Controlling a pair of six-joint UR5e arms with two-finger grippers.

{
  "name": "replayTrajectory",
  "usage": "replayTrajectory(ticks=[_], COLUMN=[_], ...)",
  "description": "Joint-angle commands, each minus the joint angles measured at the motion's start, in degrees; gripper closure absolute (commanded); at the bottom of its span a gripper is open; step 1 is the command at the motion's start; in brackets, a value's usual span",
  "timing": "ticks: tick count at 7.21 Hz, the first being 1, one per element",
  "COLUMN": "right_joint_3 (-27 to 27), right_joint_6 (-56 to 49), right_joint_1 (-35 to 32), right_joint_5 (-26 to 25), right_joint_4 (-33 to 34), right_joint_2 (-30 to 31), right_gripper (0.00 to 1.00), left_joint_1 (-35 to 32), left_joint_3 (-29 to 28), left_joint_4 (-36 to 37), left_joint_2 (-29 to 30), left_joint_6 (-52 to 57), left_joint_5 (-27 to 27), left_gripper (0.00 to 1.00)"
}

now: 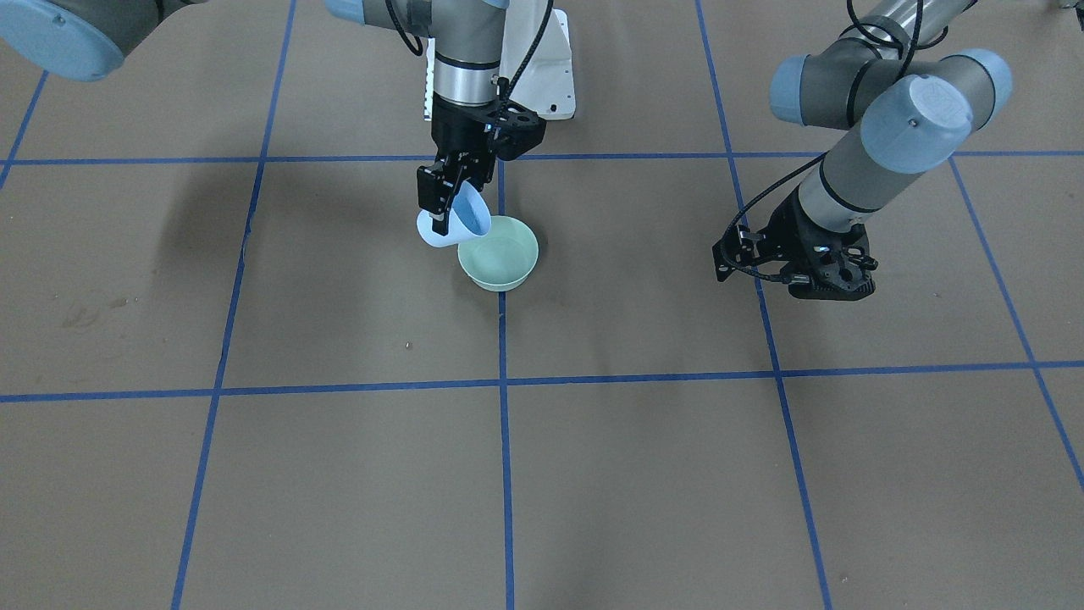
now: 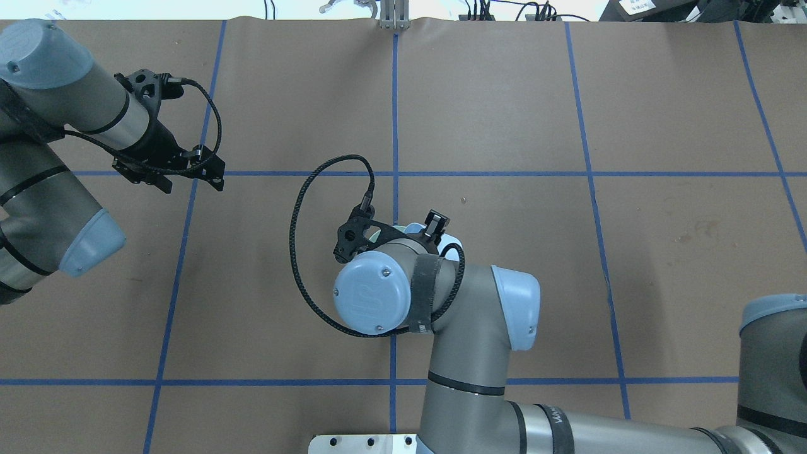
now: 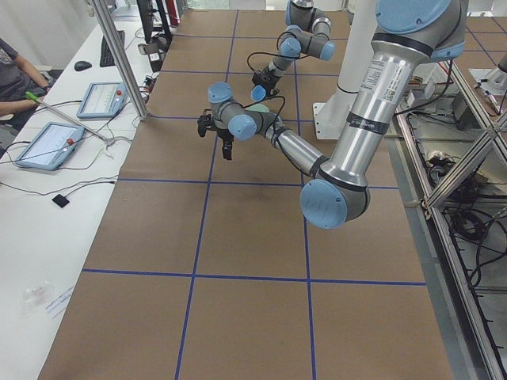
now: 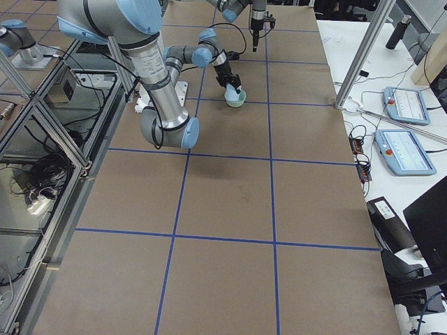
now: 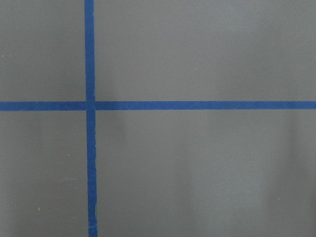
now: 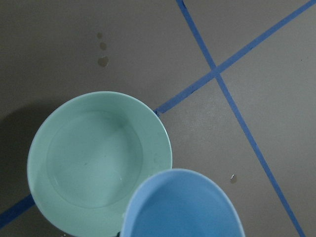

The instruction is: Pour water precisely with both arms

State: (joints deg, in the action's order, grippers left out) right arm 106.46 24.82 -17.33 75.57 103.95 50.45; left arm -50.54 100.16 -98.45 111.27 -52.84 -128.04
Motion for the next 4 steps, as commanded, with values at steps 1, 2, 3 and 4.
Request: replayTrajectory(ticks=[1,2,3,4], right_joint_3=[5.1,8.1,11.1,13.4], right_joint_6=[6.7,11.0,11.6,15.2], right_joint_1=[-1.7,-3.7,-6.4,-8.1], right_joint_5=[2.3,6.2,8.6,9.5], right_joint_4=[-7.0,-8.7,-8.9,-9.0], right_joint_2=[5.2,8.8,11.6,14.2], right_gripper=[0.95,0.95,0.95,0.95], left_joint_1=[0.0,0.0,0.0,0.0], left_joint_3=[0.3,0.4,0.4,0.3], left_joint_4=[0.0,0.1,0.0,0.0], left_joint_2=[-0.1,-0.1,-0.1,-0.1], left_joint_6=[-0.1,-0.1,-0.2,-0.2], left_joint_5=[0.1,0.1,0.2,0.2], left_gripper=[0.0,0.0,0.0,0.0])
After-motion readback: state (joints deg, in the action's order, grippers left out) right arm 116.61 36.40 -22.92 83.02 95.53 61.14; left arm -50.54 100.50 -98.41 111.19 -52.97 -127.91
